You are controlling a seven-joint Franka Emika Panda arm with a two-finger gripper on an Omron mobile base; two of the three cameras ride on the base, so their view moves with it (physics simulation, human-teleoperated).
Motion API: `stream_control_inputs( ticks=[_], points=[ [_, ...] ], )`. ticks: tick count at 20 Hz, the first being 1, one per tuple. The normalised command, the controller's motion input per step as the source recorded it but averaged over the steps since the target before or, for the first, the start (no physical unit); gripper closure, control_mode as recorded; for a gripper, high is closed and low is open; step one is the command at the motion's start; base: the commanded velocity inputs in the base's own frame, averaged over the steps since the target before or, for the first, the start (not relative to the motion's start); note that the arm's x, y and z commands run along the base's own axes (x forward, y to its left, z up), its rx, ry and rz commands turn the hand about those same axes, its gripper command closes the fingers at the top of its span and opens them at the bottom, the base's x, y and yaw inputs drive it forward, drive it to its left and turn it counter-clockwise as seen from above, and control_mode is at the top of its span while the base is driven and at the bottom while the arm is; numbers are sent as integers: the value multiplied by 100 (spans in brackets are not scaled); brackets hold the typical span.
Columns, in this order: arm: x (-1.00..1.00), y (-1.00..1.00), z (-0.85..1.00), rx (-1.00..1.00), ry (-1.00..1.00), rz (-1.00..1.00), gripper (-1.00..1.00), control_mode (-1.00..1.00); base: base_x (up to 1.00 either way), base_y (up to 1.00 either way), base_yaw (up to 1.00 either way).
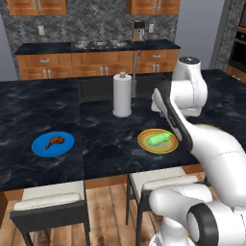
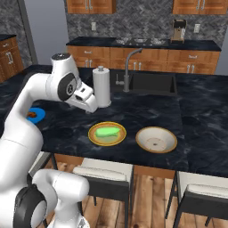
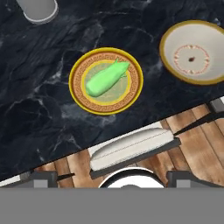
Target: Pick the chicken drumstick and corn from their plates and place them in the bowl. Then put the bowl in the fridge.
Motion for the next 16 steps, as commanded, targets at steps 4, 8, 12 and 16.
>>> stream_control_inputs(
  ticks=[4,8,12,16],
  points=[
    [2,-20,-19,8,0,-17,-100,-100,0,0,0],
    [20,-28,-19,13,2,-5,-100,-100,0,0,0],
    [31,-20,-17,10,7,0,-100,-100,0,0,0],
    [45,-8,-29,0,0,-2,-100,-100,0,0,0]
  ],
)
